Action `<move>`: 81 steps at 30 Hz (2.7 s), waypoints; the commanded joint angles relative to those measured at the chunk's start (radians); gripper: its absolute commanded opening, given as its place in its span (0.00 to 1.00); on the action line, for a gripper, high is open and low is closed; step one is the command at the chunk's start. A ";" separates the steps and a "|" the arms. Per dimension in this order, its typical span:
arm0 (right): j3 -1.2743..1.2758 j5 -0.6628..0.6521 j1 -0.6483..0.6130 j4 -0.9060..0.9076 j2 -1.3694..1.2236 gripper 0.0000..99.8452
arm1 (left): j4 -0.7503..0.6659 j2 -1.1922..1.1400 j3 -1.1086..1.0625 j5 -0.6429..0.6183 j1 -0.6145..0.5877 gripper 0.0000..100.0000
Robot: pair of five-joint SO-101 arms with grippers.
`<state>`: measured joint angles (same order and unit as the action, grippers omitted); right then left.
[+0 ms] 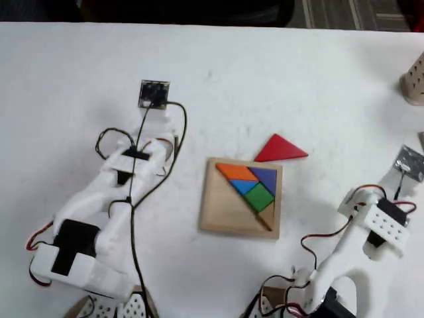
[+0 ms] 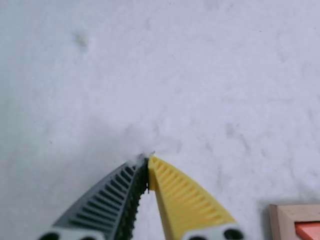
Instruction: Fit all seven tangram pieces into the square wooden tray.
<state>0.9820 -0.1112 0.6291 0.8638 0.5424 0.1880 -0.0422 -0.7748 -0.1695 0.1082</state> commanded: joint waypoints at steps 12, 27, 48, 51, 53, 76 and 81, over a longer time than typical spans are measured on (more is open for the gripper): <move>-0.089 0.034 0.013 0.082 0.021 0.09 | -0.028 0.008 0.058 0.009 0.015 0.03; -0.055 0.288 0.012 -0.033 -0.165 0.25 | -0.028 0.007 0.060 0.009 0.021 0.03; -0.397 0.192 0.099 0.166 -0.562 0.25 | -0.106 0.002 0.051 0.009 -0.001 0.03; -0.393 0.186 0.101 0.165 -0.575 0.27 | -0.114 0.002 0.051 0.009 0.001 0.03; -0.393 0.184 0.113 0.165 -0.591 0.31 | -0.114 0.002 0.051 0.009 -0.001 0.03; -0.494 0.193 0.059 0.159 -0.530 0.37 | -0.115 0.008 0.031 0.009 -0.002 0.03; -0.516 0.232 0.042 0.157 -0.544 0.37 | -0.117 0.008 0.031 0.009 -0.002 0.03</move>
<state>0.5140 0.0913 0.6920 1.0157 -0.0407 0.1020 -0.0422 -0.7748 -0.1695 0.1128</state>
